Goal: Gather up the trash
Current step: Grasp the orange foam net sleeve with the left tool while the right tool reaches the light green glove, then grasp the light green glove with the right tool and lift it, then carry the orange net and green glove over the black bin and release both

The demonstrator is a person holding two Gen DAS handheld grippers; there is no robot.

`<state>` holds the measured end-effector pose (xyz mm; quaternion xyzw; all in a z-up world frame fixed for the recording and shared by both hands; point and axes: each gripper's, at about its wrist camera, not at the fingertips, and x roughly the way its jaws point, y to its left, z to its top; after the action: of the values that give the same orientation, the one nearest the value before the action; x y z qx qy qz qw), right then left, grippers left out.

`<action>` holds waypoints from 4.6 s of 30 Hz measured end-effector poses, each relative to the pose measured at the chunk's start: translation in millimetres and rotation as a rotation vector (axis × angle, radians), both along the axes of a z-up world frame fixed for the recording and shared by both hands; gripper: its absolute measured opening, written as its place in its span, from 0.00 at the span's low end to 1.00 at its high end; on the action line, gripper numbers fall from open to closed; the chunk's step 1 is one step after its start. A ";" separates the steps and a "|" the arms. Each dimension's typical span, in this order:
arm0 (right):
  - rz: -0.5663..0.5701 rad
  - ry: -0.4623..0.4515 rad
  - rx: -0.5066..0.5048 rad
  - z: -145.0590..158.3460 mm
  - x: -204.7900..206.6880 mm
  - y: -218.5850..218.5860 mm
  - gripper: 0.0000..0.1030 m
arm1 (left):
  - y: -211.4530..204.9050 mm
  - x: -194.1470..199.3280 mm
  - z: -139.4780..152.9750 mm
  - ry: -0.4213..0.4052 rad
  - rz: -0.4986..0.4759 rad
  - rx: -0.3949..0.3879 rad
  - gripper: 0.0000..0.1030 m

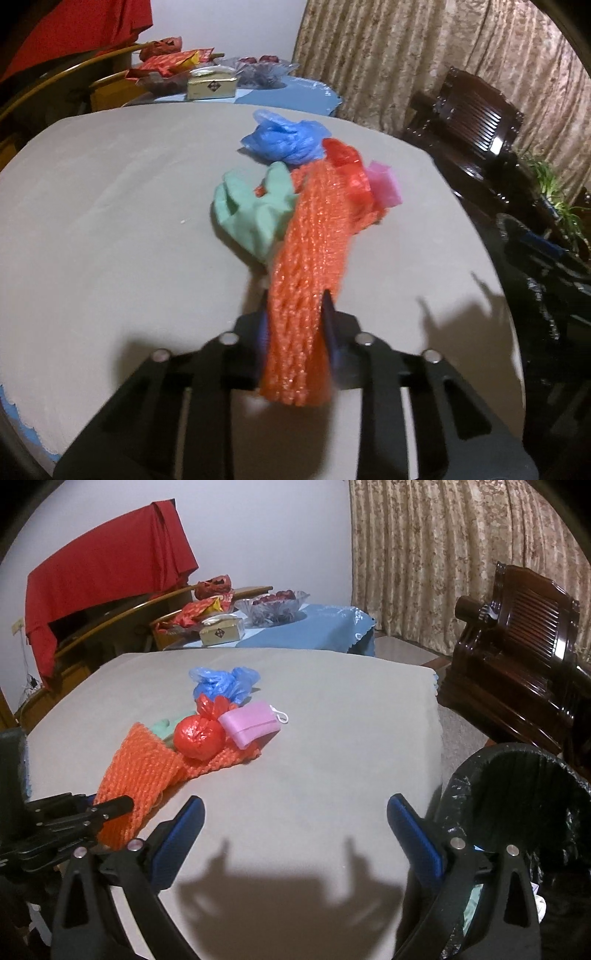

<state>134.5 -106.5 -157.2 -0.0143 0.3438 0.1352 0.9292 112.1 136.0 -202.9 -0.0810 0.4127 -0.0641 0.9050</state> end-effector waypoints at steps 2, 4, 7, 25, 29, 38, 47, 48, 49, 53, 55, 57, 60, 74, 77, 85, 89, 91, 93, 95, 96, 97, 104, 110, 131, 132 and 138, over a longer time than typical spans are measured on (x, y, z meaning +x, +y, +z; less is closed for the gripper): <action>0.000 -0.001 -0.002 0.1 0.1 1.4 0.94 | -1.9 -1.2 7.7 -0.019 -0.003 -0.011 0.21; 0.000 -0.003 -0.001 0.7 0.7 2.4 0.94 | -1.5 -2.1 15.7 -0.040 0.005 -0.021 0.20; -0.002 -0.004 0.008 1.4 2.0 3.8 0.94 | 4.7 -4.1 28.7 -0.077 0.040 -0.025 0.20; 0.088 0.009 0.044 2.7 33.7 80.8 0.85 | 70.2 -0.9 43.4 -0.111 0.243 0.091 0.20; 0.135 0.036 0.049 -5.2 33.4 112.3 0.75 | 86.1 -5.3 36.0 -0.088 0.263 0.089 0.20; 0.207 0.099 0.032 -28.9 30.9 166.8 0.62 | 121.1 -18.2 26.6 -0.069 0.299 0.102 0.21; 0.206 0.139 -0.027 -51.5 40.6 195.3 0.44 | 139.5 -21.8 19.1 -0.054 0.312 0.098 0.21; 0.206 0.136 -0.034 -51.2 41.7 196.2 0.35 | 139.8 -22.1 18.8 -0.054 0.312 0.096 0.21; 0.210 0.138 -0.035 -50.4 43.1 196.0 0.31 | 140.4 -22.0 18.7 -0.054 0.313 0.094 0.21; 0.219 0.128 -0.009 -41.1 41.9 190.0 0.28 | 139.8 -20.4 18.2 -0.055 0.315 0.091 0.22; 0.234 0.121 0.011 -32.3 39.0 188.2 0.28 | 137.7 -19.9 18.8 -0.055 0.316 0.086 0.22; 0.247 0.106 0.031 -22.0 34.6 184.7 0.28 | 134.2 -19.7 21.3 -0.060 0.314 0.082 0.22; 0.266 0.089 0.061 -6.6 27.6 179.1 0.28 | 126.6 -19.8 27.5 -0.071 0.309 0.078 0.22; 0.232 -0.064 0.142 69.4 -7.7 121.6 0.28 | 77.4 -17.6 82.9 -0.165 0.257 0.071 0.22; 0.199 -0.081 0.154 80.3 -10.2 103.6 0.28 | 57.5 -15.8 94.6 -0.187 0.220 0.068 0.22; 0.080 -0.133 0.148 97.9 -20.0 45.8 0.28 | -3.6 -6.0 110.6 -0.217 0.105 0.052 0.24; 0.023 -0.146 0.149 101.9 -25.0 17.1 0.28 | -36.0 -2.1 113.1 -0.222 0.041 0.036 0.24; -0.015 -0.152 0.151 103.6 -28.8 -1.9 0.28 | -51.5 -0.5 114.6 -0.227 0.012 0.031 0.24; -0.060 -0.158 0.151 104.6 -33.0 -23.8 0.28 | -70.8 2.7 116.2 -0.232 -0.026 0.025 0.24; -0.100 -0.160 0.153 103.6 -37.2 -44.9 0.28 | -88.1 4.1 116.2 -0.237 -0.061 0.022 0.24; -0.114 -0.160 0.154 103.6 -38.6 -52.6 0.28 | -95.2 5.2 115.9 -0.238 -0.075 0.021 0.24; -0.131 -0.161 0.155 103.6 -40.4 -62.1 0.28 | -105.2 6.4 116.1 -0.239 -0.095 0.018 0.24; -0.253 -0.168 0.146 100.8 -57.6 -125.2 0.28 | -159.2 15.3 113.9 -0.240 -0.199 0.003 0.24; -0.362 -0.156 0.133 92.1 -69.1 -176.4 0.28 | -202.0 18.0 109.2 -0.237 -0.297 -0.007 0.24; -0.555 -0.112 0.068 66.5 -85.4 -269.8 0.62 | -315.7 35.7 91.9 -0.216 -0.534 -0.151 0.75; -0.562 -0.117 0.066 66.8 -87.2 -270.8 0.72 | -310.5 34.3 90.9 -0.219 -0.518 -0.146 0.77; -0.577 -0.145 0.074 74.5 -93.5 -262.5 0.95 | -276.8 34.7 95.8 -0.229 -0.438 -0.116 0.88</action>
<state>41.0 -369.1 -82.6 0.1080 0.2612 -0.1233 0.9513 146.8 -140.8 -107.1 -0.0338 0.3110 -0.2907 0.9042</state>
